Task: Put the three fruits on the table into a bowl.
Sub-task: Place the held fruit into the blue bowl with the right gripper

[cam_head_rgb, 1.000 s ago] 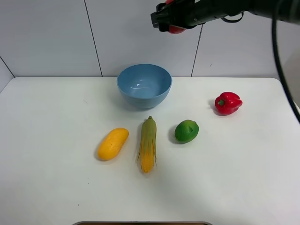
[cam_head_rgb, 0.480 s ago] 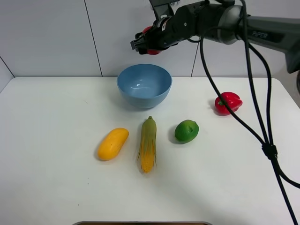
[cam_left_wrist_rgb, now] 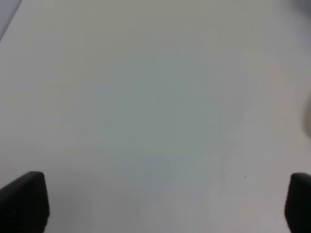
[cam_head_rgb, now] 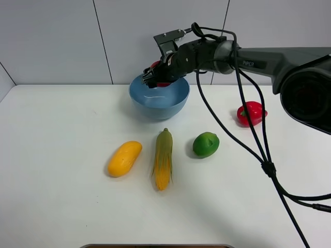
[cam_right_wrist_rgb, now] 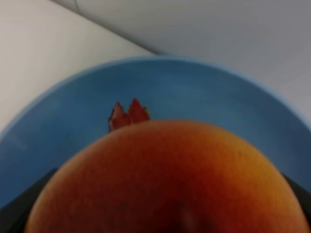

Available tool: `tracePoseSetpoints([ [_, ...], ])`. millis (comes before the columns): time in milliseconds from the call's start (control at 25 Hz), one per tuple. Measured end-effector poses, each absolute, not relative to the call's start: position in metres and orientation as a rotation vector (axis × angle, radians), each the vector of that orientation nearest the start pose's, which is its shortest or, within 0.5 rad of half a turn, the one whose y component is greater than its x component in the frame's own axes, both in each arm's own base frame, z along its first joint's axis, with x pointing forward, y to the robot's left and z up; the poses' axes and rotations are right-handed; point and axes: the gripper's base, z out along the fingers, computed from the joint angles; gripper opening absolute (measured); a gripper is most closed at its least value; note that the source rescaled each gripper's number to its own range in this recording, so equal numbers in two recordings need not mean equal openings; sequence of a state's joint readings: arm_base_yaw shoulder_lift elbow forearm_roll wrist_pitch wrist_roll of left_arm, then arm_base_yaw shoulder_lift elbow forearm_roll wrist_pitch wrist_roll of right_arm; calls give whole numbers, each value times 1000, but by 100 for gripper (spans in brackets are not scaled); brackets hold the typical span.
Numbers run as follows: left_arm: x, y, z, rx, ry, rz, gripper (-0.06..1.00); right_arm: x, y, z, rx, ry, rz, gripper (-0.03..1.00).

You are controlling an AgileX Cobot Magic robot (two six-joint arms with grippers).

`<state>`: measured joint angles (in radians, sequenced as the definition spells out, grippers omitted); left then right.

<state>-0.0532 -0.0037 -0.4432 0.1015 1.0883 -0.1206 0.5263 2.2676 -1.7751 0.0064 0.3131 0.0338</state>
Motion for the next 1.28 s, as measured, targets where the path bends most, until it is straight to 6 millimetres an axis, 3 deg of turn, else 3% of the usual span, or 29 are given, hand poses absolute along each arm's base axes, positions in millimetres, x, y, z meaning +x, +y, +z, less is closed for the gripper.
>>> tracePoseSetpoints([
  [560,0,8,260,-75,2119,20,100,453,263,127,-598,2292,266,73],
  [1120,0,8,260,-75,2119,20,100,453,264,123,-619,2283,258,73],
  [1280,0,8,260,-75,2119,20,100,454,264,123,-635,2273,251,85],
])
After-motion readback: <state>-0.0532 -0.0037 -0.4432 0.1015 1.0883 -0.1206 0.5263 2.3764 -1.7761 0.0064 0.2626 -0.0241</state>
